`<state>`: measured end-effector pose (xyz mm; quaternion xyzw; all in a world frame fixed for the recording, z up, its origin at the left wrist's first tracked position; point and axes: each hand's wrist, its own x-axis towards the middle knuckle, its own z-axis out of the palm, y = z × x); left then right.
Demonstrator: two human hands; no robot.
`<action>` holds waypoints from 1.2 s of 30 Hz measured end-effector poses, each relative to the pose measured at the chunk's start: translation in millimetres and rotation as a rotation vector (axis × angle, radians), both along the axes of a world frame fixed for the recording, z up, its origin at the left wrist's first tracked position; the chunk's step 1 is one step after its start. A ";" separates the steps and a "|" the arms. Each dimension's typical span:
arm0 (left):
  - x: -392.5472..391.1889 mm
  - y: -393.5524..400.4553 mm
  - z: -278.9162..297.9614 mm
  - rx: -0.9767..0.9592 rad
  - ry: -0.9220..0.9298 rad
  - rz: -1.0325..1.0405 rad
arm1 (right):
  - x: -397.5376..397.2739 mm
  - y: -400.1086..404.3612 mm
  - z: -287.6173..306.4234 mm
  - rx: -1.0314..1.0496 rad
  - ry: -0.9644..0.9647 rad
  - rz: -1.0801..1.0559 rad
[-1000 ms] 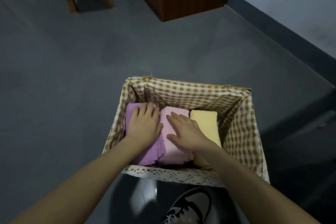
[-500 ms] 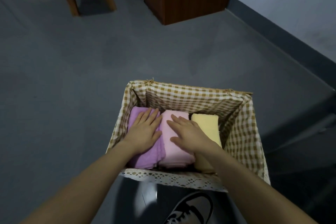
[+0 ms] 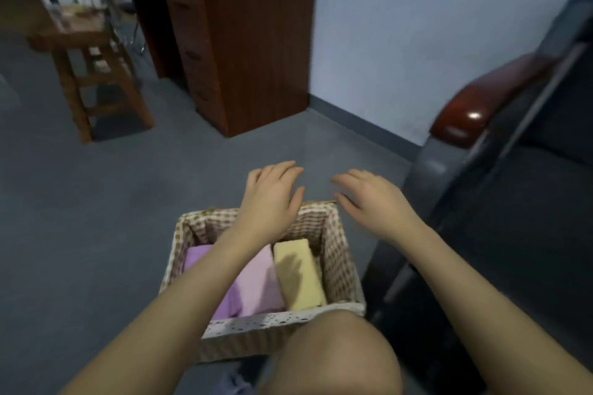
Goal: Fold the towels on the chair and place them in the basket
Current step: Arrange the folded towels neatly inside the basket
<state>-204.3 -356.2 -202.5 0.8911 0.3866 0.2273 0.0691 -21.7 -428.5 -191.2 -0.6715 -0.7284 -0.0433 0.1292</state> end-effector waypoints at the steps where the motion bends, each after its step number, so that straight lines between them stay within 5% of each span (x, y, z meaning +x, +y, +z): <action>1: 16.7 -9.4 14.1 0.020 -0.037 -0.044 | 13.2 -17.7 14.2 0.054 0.005 -0.050; 7: 140.9 -80.7 64.5 0.108 -0.126 -0.401 | 102.6 -145.7 66.4 0.294 0.049 -0.454; 19: 369.5 -317.4 82.3 0.029 -0.170 -1.031 | 241.4 -428.2 49.7 0.317 0.135 -1.205; 27: 470.3 -454.6 57.3 -0.055 0.022 -1.203 | 296.3 -562.3 1.6 0.194 0.171 -1.546; 36: 541.4 -529.9 13.4 -0.048 0.180 -1.261 | 356.9 -622.6 -29.2 0.047 0.136 -1.722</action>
